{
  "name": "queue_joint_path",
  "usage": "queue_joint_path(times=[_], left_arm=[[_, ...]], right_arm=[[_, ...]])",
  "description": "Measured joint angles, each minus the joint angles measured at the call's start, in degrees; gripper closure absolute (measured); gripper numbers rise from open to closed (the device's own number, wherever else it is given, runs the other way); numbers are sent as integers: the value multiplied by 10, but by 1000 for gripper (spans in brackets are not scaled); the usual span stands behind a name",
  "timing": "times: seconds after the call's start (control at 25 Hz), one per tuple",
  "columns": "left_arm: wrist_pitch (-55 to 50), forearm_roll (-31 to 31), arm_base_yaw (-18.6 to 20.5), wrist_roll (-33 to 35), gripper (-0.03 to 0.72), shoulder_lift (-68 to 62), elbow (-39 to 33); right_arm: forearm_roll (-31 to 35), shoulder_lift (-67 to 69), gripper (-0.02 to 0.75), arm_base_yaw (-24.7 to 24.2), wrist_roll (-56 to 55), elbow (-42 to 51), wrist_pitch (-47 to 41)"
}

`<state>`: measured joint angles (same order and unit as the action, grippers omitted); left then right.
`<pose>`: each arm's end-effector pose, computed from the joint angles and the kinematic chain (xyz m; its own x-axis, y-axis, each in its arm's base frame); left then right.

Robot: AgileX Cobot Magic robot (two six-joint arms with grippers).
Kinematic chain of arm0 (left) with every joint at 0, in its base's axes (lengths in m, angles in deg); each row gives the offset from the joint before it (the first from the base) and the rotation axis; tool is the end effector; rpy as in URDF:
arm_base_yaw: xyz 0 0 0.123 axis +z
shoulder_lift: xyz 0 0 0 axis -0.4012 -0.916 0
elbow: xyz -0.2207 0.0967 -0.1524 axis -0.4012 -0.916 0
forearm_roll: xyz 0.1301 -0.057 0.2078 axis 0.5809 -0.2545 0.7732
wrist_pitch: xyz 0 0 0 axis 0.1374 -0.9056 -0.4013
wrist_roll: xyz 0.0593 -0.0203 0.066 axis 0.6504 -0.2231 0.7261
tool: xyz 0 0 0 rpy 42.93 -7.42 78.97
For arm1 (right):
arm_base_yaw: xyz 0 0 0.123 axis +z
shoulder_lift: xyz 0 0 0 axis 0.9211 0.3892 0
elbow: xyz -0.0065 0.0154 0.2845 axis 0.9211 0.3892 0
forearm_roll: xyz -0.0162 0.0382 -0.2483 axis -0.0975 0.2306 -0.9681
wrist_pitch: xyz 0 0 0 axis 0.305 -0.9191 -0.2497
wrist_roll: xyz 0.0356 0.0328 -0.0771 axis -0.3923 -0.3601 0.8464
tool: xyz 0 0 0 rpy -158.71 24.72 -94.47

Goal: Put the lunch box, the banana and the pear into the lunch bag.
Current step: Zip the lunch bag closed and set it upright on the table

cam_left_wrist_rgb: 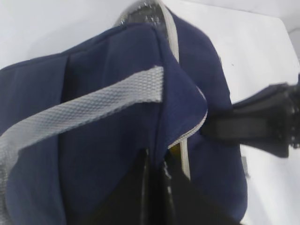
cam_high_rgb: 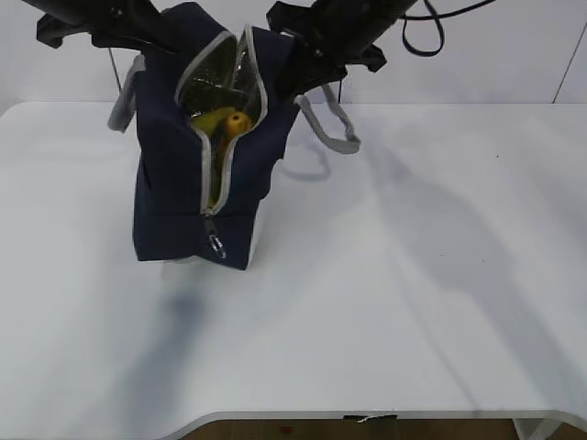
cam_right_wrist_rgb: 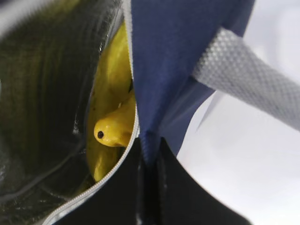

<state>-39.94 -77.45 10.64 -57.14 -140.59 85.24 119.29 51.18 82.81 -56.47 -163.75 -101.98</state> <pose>0.3816 -0.1292 0.3392 -0.8045 -0.1460 -0.5757 0.2416 0.8051 -0.5417 0.4631 0.1801 0.3041 -0.8530 -0.2087 -0.4784 -0.4513 0.7554 0.4750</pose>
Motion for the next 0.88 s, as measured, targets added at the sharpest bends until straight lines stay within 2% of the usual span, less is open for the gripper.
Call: queue_joint_path(times=[0.16,0.48,0.68,0.88], left_arm=[[5,-3,-33,0,694,1,0],[45,-22,-117,0,694,1,0],[67,-27,-158,-1,694,1,0],[73,-36,-173,-2,694,1,0]], right_arm=[[-70,-53,729,0,-4,30,-3],[-175,-163,729,0,-3,152,-9],[-202,-225,729,0,-2,227,-9],[-224,-264,729,-2,-2,266,-9]])
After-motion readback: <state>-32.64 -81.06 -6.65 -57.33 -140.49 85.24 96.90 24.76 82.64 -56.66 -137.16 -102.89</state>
